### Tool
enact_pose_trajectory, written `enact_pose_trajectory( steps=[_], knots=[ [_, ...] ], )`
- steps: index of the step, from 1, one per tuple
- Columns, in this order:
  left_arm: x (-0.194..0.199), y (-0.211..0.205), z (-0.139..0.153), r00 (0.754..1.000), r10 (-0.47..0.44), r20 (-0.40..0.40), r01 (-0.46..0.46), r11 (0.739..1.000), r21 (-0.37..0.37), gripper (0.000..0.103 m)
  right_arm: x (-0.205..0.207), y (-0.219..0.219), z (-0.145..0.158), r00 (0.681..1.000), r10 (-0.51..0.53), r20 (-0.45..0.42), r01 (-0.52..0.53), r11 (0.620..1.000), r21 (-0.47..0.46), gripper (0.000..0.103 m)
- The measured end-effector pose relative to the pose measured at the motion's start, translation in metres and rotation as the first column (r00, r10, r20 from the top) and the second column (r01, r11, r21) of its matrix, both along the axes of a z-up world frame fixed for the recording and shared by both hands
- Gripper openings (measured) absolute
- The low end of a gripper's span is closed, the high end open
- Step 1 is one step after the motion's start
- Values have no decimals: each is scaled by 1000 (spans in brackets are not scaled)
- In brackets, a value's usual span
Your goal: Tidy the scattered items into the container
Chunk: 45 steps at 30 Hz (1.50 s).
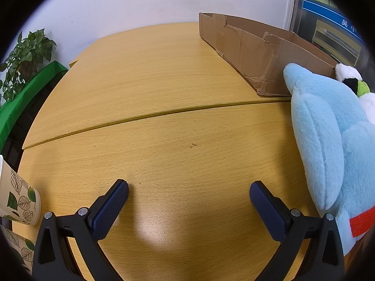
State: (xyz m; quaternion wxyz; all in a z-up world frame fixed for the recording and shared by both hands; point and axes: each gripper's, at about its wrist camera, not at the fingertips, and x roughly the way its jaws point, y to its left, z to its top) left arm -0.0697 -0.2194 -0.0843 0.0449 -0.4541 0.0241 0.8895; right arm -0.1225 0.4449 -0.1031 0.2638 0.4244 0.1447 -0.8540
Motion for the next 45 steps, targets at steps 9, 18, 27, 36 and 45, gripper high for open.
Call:
enact_pose_trajectory(
  steps=[9, 18, 27, 36, 45],
  knots=[
    [-2, 2, 0, 1000, 21, 0, -21, 1000, -1, 103, -2, -1, 0, 1000, -11, -1, 11, 1000, 1, 103],
    [-2, 4, 1, 999, 44, 0, -44, 999, 1, 103, 23, -12, -1, 992, -126, 0, 126, 992, 4, 103],
    [72, 16, 23, 990, 134, -50, -132, 990, 42, 101, 154, -20, 61, 941, -286, -184, 246, 946, -212, 103],
    [210, 67, 119, 941, 179, -286, -107, 963, 249, 102, 233, -79, 96, 950, -240, -198, 156, 918, -365, 103],
    [200, 167, 44, 999, -16, -39, 30, 927, 375, 102, 215, -144, 61, 969, -177, -170, 100, 917, -386, 103]
  ],
)
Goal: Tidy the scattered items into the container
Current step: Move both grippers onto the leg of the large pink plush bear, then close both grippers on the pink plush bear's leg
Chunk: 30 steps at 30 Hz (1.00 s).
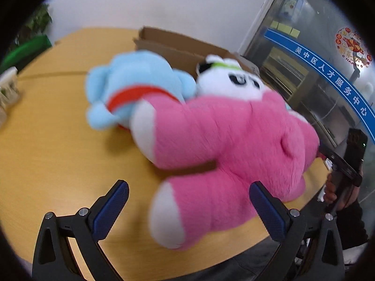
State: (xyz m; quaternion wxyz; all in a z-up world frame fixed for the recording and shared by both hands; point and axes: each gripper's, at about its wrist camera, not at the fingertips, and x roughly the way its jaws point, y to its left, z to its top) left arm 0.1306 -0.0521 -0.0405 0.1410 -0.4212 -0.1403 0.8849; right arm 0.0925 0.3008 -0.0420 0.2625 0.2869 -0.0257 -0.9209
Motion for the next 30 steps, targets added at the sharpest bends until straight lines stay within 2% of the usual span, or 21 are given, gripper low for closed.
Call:
enact_pose_trajectory(
  steps=[2, 4, 5, 6, 7, 9, 11, 14, 17, 20, 24, 28, 30],
  knots=[
    [-4, 2, -15, 999, 21, 28, -21, 1000, 16, 102, -6, -7, -8, 1000, -19, 0, 18, 1000, 20, 102],
    [-5, 0, -26, 999, 30, 39, -32, 998, 61, 102, -10, -10, -14, 999, -32, 31, 32, 999, 10, 95],
    [-4, -2, -30, 999, 31, 40, -35, 996, 85, 103, -9, -11, -16, 998, -42, 46, 42, 999, 5, 85],
    [-4, -3, -31, 999, 32, 42, -35, 995, 91, 102, -5, -12, -17, 997, -54, 59, 54, 999, 0, 79],
    [-4, -5, -32, 999, 33, 41, -37, 995, 95, 102, -2, -14, -18, 995, -66, 71, 66, 998, -4, 77],
    [-2, -8, -29, 999, 34, 23, -36, 996, 83, 92, 11, -18, -14, 994, -84, 72, 83, 996, 7, 69],
    [-1, -9, -28, 999, 33, 16, -34, 996, 81, 86, 25, -24, -7, 992, -98, 83, 98, 995, -2, 68],
    [-1, -17, -25, 999, 37, 15, -38, 996, 87, 80, 43, -31, 1, 992, -104, 76, 104, 995, 1, 68],
    [3, -30, -21, 1000, 27, 6, -28, 990, 139, 76, 52, -26, 6, 989, -132, 65, 133, 991, -15, 79],
    [6, -30, -15, 1000, -4, -29, 9, 988, 156, 75, 49, -10, 11, 982, -180, 55, 182, 983, -34, 100],
    [-2, -27, -18, 999, -32, -18, 34, 989, 147, 81, 27, -6, 10, 986, -123, 110, 132, 987, -87, 101],
    [-7, -26, -27, 999, -51, -7, 51, 985, 167, 81, 0, -24, -9, 979, -50, 195, 67, 994, -81, 101],
    [-6, -26, -30, 999, -51, -6, 51, 984, 168, 79, -3, -29, -13, 981, -47, 189, 60, 996, -67, 101]
  ],
)
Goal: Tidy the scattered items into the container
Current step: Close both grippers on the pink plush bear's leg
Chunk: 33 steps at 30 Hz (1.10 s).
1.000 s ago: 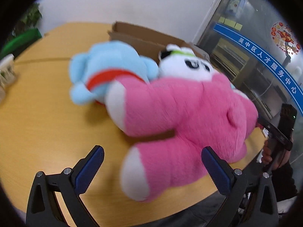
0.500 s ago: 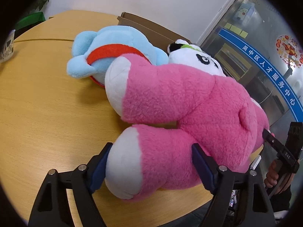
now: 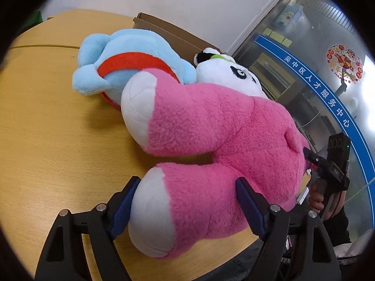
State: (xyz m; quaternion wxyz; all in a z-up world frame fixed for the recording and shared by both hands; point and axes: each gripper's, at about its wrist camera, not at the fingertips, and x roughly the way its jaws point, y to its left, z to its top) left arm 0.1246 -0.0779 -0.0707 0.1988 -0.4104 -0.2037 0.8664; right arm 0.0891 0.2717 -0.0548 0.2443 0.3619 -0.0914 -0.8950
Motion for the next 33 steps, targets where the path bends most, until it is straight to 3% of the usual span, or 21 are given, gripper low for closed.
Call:
enact_pose_trajectory(
  steps=[7, 13, 24, 33],
  knots=[
    [4, -2, -1, 1000, 4, -1, -4, 1000, 24, 69, 0, 0, -3, 1000, -10, -9, 10, 1000, 12, 95],
    [5, -3, -2, 1000, 10, -5, -10, 1000, 16, 80, 4, -8, 3, 998, -62, -10, 62, 996, 67, 97],
    [6, 1, -2, 1000, 24, -4, -24, 1000, -7, 80, 6, -12, 7, 997, -74, -21, 76, 990, 119, 103],
    [4, -2, -4, 999, 22, 36, -23, 999, 31, 80, 6, -6, 16, 998, -36, -47, 41, 993, 109, 103]
  ],
)
